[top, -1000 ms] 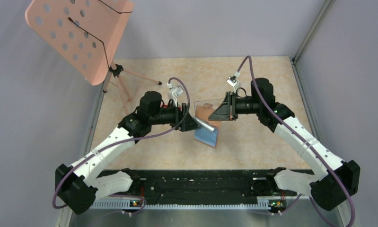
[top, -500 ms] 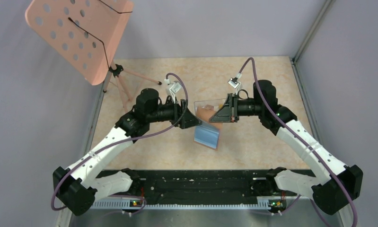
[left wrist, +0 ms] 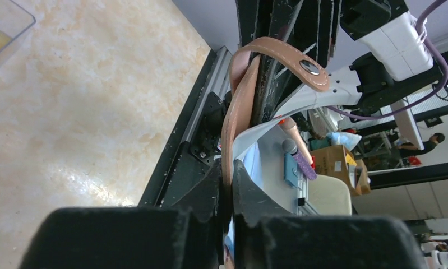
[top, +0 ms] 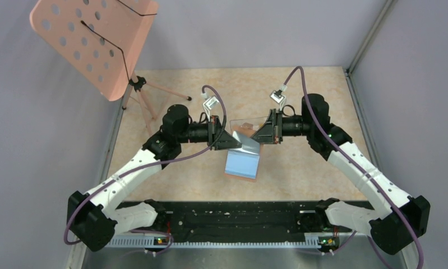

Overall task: Put the credit cards into the card holder
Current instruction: Open the card holder.

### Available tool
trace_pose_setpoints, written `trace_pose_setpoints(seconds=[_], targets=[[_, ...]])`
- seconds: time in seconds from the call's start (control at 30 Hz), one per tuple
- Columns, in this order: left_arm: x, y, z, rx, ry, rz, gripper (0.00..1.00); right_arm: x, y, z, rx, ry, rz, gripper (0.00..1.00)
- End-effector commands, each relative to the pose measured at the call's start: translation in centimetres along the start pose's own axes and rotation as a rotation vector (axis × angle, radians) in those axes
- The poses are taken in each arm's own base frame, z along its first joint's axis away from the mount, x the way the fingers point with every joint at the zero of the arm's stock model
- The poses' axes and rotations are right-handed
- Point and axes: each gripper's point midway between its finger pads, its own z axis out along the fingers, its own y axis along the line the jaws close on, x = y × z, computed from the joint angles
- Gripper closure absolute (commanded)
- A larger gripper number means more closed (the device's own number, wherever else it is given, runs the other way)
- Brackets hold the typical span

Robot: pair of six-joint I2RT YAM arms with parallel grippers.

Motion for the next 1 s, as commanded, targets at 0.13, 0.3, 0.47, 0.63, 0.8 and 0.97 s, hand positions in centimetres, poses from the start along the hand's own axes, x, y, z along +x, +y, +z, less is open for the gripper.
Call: trace_pose_setpoints(seconds=[0.13,0.3,0.47,0.63,0.8,0.97], targets=[[-0.9,-0.1,-0.4,-0.024,-0.066,0.024,1.00,-0.4,0.8,-0.8,0.008,-0.031,-0.118,0.56],[0.9,0.6,-0.5,-0.045,0.048,-0.003,1.00,0.0,0.1,-2.0,0.073,-0.026,-0.190,0.25],[2.7,0.5,-0.5,-0.016,0.168,-0.029,1.00,1.1,-0.1,-2.1,0.048,0.053,-0.221,0.19],[3.1,0.4,-0.2,-0.007,0.226,-0.037,1.00,2.4,-0.4,-1.9,0.017,0.129,-0.203,0.19],[3.1,0.4,0.4,-0.003,0.246,-0.042,1.00,3.8,-1.1,-0.2,0.011,0.214,-0.197,0.40],[3.0,1.2,0.7,-0.023,0.253,-0.045,1.00,3.7,-1.7,0.7,0.042,0.226,-0.220,0.66]])
